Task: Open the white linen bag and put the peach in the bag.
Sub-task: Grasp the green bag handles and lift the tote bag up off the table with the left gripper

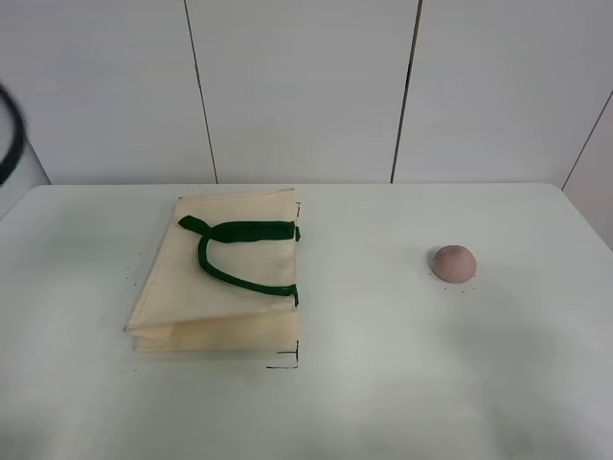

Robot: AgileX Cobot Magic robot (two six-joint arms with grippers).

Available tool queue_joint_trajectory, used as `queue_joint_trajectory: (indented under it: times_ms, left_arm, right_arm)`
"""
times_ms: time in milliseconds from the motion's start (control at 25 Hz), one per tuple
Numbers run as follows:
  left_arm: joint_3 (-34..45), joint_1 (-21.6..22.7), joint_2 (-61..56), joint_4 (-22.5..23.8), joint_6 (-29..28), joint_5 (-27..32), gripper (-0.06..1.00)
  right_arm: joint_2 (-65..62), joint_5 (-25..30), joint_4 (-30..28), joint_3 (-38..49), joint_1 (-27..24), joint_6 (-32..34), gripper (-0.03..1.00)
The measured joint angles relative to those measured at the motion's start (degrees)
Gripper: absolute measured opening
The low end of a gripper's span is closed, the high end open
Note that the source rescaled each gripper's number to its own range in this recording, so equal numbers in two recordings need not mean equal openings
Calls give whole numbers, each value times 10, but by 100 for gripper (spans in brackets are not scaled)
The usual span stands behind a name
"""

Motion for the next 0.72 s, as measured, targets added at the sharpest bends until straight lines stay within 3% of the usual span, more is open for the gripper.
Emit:
queue_joint_trajectory:
  times_ms: [240, 480, 720]
  left_arm:
    - [-149, 0, 293, 0, 0, -10, 87]
    - [-291, -2, 514, -19, -10, -15, 87]
    - [-364, -60, 641, -28, -61, -24, 87]
  right_arm:
    - [0, 0, 0, 0, 0, 0, 100]
    - [0, 0, 0, 0, 0, 0, 100]
    - [0, 0, 0, 0, 0, 0, 100]
